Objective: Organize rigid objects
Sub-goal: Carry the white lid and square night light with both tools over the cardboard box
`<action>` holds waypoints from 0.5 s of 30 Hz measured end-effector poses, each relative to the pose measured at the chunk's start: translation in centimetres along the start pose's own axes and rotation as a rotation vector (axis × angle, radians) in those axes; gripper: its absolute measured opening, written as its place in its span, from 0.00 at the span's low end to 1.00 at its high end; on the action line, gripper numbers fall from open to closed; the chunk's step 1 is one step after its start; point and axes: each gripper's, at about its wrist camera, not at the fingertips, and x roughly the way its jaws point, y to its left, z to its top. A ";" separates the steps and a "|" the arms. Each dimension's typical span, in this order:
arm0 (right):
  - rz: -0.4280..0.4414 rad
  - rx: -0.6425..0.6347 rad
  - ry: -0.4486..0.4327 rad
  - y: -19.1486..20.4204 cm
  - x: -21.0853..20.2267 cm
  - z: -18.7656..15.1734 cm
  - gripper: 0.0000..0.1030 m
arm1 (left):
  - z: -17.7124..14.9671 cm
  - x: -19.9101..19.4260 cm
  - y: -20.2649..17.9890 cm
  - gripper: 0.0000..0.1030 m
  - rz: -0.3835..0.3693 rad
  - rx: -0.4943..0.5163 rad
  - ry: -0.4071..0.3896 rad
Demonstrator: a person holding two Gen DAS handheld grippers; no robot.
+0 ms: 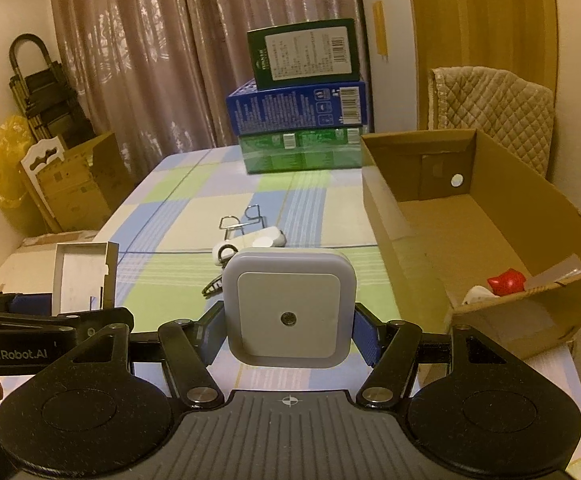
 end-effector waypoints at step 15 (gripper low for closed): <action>-0.008 0.043 -0.021 -1.9 -0.9 0.2 0.60 | 0.6 0.1 -2.0 0.83 -0.017 0.034 -0.002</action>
